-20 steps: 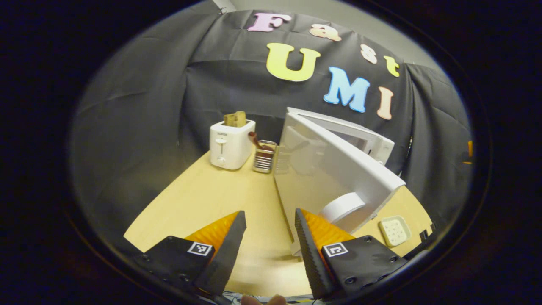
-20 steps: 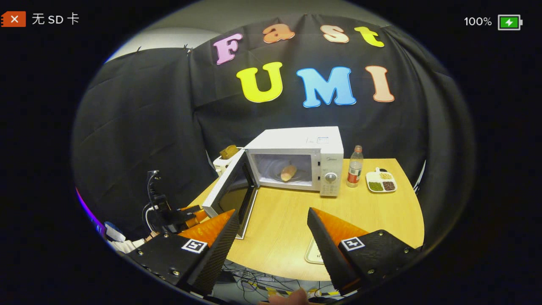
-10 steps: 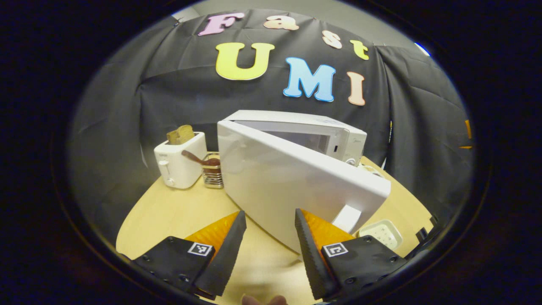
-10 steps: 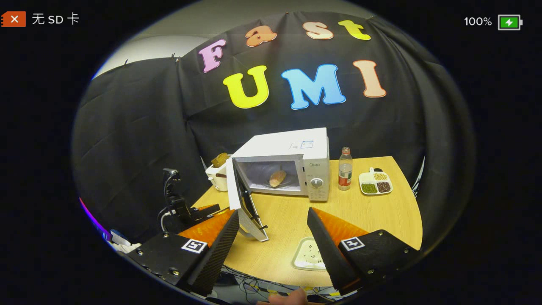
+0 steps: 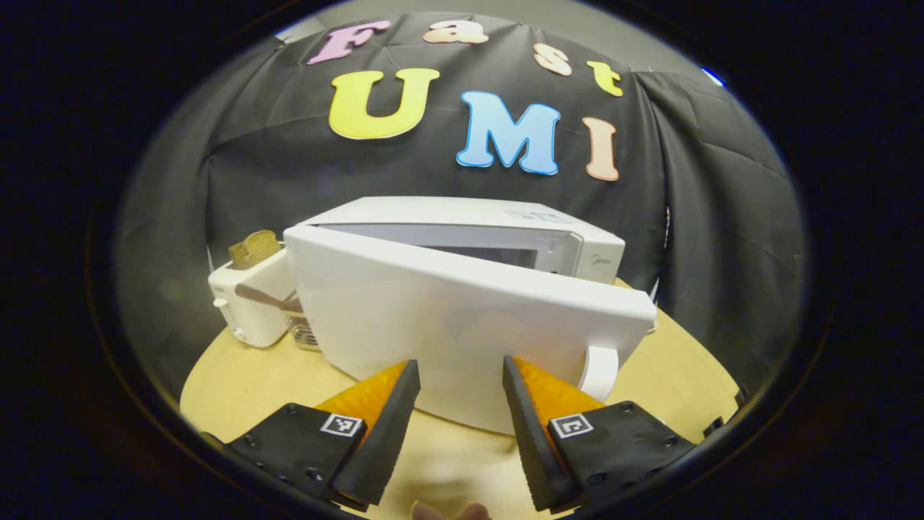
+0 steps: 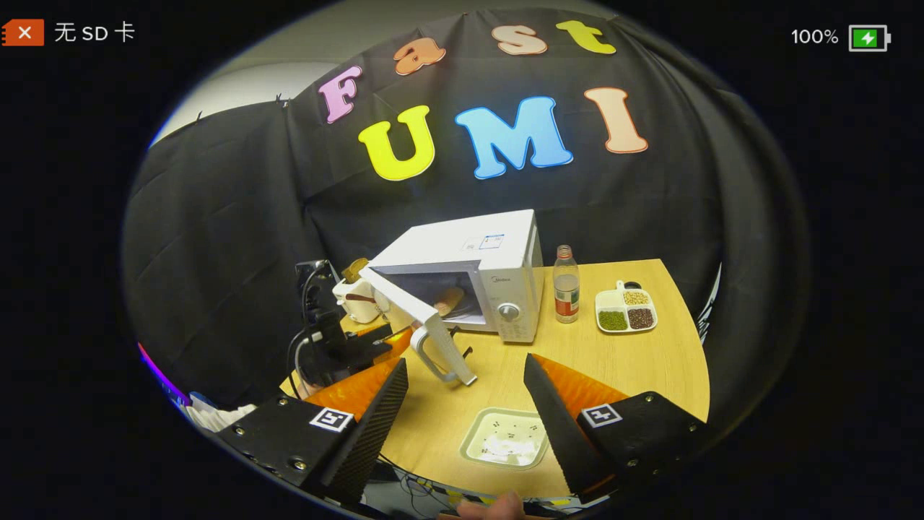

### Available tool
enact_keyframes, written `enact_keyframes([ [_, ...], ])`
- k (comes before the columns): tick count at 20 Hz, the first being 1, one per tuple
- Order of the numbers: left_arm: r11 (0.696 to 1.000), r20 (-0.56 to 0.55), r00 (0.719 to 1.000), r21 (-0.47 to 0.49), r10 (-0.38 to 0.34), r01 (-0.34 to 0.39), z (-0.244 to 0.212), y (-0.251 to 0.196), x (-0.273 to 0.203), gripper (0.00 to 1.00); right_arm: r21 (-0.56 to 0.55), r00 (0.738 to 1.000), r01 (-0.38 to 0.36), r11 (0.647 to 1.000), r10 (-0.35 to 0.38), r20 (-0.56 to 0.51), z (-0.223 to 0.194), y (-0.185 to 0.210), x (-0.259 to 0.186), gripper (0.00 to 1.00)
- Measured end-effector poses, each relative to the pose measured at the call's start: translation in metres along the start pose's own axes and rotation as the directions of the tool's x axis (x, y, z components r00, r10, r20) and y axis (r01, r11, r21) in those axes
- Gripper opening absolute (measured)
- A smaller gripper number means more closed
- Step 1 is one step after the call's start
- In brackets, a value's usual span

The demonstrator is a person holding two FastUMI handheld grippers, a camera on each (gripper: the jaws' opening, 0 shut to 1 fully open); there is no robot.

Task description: Open the microwave oven with the left hand, put the food in, and close the microwave oven.

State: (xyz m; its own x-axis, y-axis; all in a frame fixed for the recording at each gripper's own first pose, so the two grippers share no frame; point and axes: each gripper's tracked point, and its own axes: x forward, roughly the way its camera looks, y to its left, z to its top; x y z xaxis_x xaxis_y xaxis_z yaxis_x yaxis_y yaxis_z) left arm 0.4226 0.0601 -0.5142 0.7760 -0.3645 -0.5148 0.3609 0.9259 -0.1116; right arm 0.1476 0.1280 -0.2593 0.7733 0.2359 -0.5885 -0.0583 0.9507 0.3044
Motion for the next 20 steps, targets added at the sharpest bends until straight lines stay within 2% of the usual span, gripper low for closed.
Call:
enact_keyframes([
  [1, 1.0, 0.006, 1.0, 0.006, 0.0, 0.0, 0.006, -0.005, 0.012, 0.85, 0.005, 1.0, 0.002, 1.0, -0.002, -0.007, -0.001, -0.006, 0.001, 0.99],
  [2, 1.0, 0.013, 1.0, 0.013, 0.004, -0.004, 0.012, -0.008, 0.023, 0.8, 0.01, 1.0, 0.006, 1.0, -0.005, -0.009, -0.002, -0.011, 0.0, 0.99],
  [7, 1.0, 0.04, 0.999, 0.009, 0.023, -0.023, 0.042, -0.018, 0.077, 0.8, 0.017, 0.999, 0.038, 0.999, -0.038, -0.013, -0.001, -0.038, -0.002, 0.99],
  [9, 0.999, 0.038, 0.998, -0.005, 0.051, -0.051, 0.047, -0.016, 0.087, 0.82, 0.022, 0.999, 0.05, 0.999, -0.049, -0.014, 0.0, -0.047, -0.003, 0.99],
  [10, 0.998, 0.045, 0.998, -0.019, 0.054, -0.053, 0.048, -0.017, 0.088, 0.8, 0.026, 0.999, 0.05, 0.998, -0.049, -0.014, 0.0, -0.049, -0.003, 0.99],
  [11, 0.998, 0.057, 0.997, -0.028, 0.051, -0.05, 0.05, -0.017, 0.089, 0.8, 0.029, 0.999, 0.047, 0.998, -0.047, -0.013, 0.001, -0.049, -0.003, 0.99],
  [12, 0.998, 0.094, 0.994, -0.03, 0.056, -0.053, 0.058, -0.016, 0.094, 0.85, 0.028, 0.999, 0.04, 0.999, -0.04, -0.013, 0.002, -0.048, -0.002, 0.99],
  [13, 0.997, 0.052, 0.996, -0.02, 0.07, -0.069, 0.055, -0.015, 0.103, 0.84, 0.021, 0.999, 0.03, 0.999, -0.029, -0.018, 0.002, -0.045, 0.0, 0.99],
  [15, 0.997, 0.013, 0.997, 0.006, 0.073, -0.073, 0.052, -0.02, 0.091, 0.77, 0.01, 1.0, 0.017, 1.0, -0.017, -0.015, 0.003, -0.041, 0.001, 0.99],
  [16, 0.997, -0.003, 0.997, 0.022, 0.076, -0.076, 0.052, -0.023, 0.083, 0.83, 0.007, 1.0, 0.009, 1.0, -0.008, -0.019, 0.002, -0.037, 0.003, 0.99],
  [17, 0.997, 0.002, 0.997, 0.017, 0.071, -0.071, 0.056, -0.026, 0.067, 0.78, 0.001, 1.0, -0.003, 1.0, 0.003, -0.028, 0.0, -0.031, 0.005, 0.99],
  [18, 0.998, 0.022, 0.998, 0.009, 0.059, -0.059, 0.063, -0.032, 0.047, 0.83, -0.001, 1.0, -0.013, 1.0, 0.013, -0.028, 0.001, -0.027, 0.006, 0.99],
  [19, 0.998, 0.041, 0.997, 0.006, 0.068, -0.068, 0.07, -0.032, 0.02, 0.83, 0.005, 0.999, -0.027, 1.0, 0.027, -0.022, 0.005, -0.022, 0.007, 0.99],
  [20, 0.996, 0.059, 0.995, -0.003, 0.085, -0.085, 0.073, -0.03, -0.011, 0.78, 0.01, 0.999, -0.04, 0.999, 0.04, -0.01, 0.009, -0.017, 0.007, 0.99],
])
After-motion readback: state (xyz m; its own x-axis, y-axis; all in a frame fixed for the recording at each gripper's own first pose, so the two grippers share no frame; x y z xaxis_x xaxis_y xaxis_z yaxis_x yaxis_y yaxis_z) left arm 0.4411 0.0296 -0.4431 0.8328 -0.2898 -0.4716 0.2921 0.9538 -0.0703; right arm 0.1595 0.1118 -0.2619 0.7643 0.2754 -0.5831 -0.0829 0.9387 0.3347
